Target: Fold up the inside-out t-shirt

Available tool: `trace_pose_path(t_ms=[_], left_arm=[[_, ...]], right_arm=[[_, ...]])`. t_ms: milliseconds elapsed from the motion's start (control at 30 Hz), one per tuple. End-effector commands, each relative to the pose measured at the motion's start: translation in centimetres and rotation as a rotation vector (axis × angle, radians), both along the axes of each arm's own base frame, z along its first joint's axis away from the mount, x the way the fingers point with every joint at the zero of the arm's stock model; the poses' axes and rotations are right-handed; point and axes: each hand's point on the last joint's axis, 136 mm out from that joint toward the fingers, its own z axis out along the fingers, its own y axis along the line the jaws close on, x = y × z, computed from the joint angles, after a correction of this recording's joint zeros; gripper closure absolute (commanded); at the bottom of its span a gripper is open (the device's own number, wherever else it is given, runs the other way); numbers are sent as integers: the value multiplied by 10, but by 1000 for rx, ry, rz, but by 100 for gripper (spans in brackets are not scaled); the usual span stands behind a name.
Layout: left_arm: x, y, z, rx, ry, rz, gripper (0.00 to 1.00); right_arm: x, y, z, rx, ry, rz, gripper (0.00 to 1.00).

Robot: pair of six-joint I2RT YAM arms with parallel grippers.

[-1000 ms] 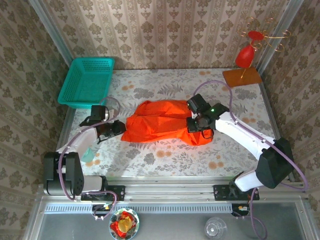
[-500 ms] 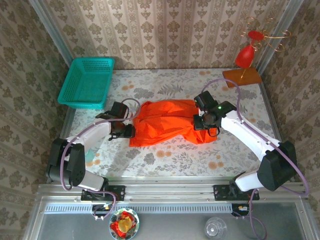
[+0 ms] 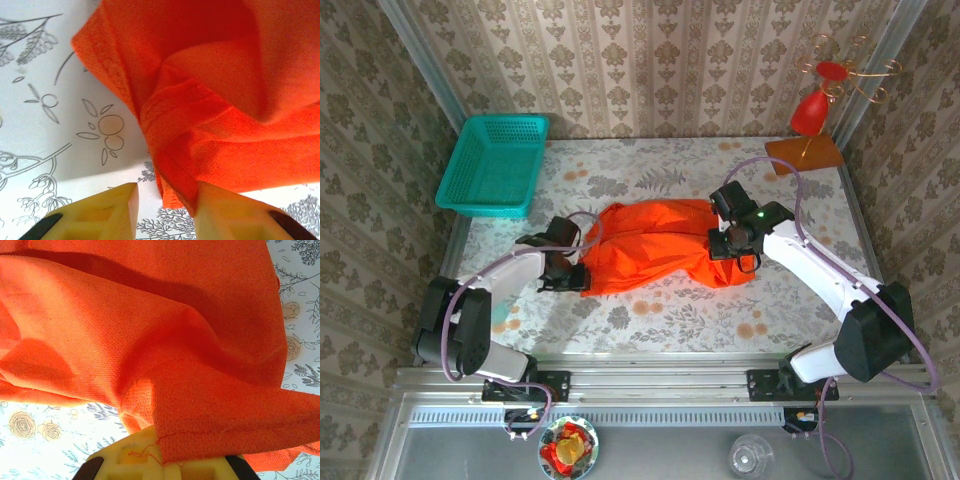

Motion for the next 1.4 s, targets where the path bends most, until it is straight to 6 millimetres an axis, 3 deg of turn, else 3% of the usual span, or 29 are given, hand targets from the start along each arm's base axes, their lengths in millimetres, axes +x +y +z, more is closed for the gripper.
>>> trace_pose_path(t_ms=[0,100,167,233,367,467,633,967,1367], left_arm=[[-8,22,1,84,-5,96,75],[-10,36,-3,122,-1,160,90],[-10,41,-4,124,9,180,90],[-8,39,-1,111,-2,177,86],[2,19,17,-35,-74,160,68],[5,7,25,-147,-92,169,59],[4,5,15,-185,-54,170,57],[6,4,-6,-223,-3,171,66],[17,-5,1,-371,-64,157,76]], right_arm=[[0,-4,10,-10,-14,-1,99],[0,-6,10,-9,-15,-6,99],[1,-6,11,-8,-17,-6,99],[0,-6,11,-7,-15,-5,99],[-2,-6,9,-8,-8,-7,99],[-3,-7,5,-7,-2,-12,99],[-4,-6,4,-1,2,-12,99],[-4,-7,4,-6,3,-13,98],[-7,-8,14,11,-24,-15,98]])
